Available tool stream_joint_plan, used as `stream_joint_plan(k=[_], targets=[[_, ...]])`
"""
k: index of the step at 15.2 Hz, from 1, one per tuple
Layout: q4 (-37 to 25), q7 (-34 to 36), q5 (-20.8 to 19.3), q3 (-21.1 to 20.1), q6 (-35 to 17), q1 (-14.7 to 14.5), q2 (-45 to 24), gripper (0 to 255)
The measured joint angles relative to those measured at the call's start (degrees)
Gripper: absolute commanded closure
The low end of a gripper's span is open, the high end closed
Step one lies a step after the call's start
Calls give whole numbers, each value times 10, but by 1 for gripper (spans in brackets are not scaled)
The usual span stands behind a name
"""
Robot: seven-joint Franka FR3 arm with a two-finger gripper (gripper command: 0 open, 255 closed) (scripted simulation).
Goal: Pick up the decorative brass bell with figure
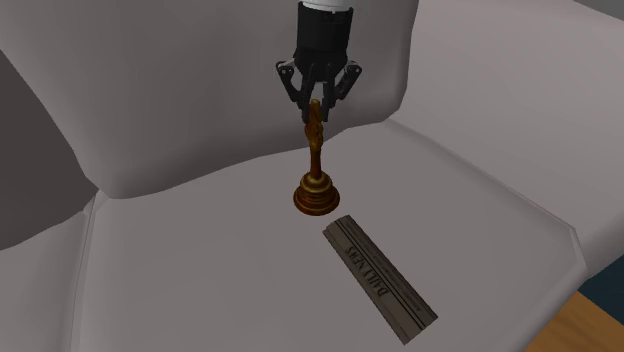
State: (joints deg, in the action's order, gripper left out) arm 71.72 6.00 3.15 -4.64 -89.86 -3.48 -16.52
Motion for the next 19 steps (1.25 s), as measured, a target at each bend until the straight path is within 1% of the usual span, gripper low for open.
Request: stream_joint_plan(k=[3,5,9,12,14,15,18,19], targets=[[-1,0,0,0,1,0,0,255],[-12,1,0,0,10,0,-3,255],[-67,4,-2,0,48,-1,-20,255],[-118,7,-3,-1,82,-3,-37,255],[-164,9,-4,-1,109,-4,-56,255],[-175,8,-4,-1,118,-3,-58,255],[-258,12,-7,-1,164,-7,-94,255],[-274,12,-7,-1,174,-7,-101,255]])
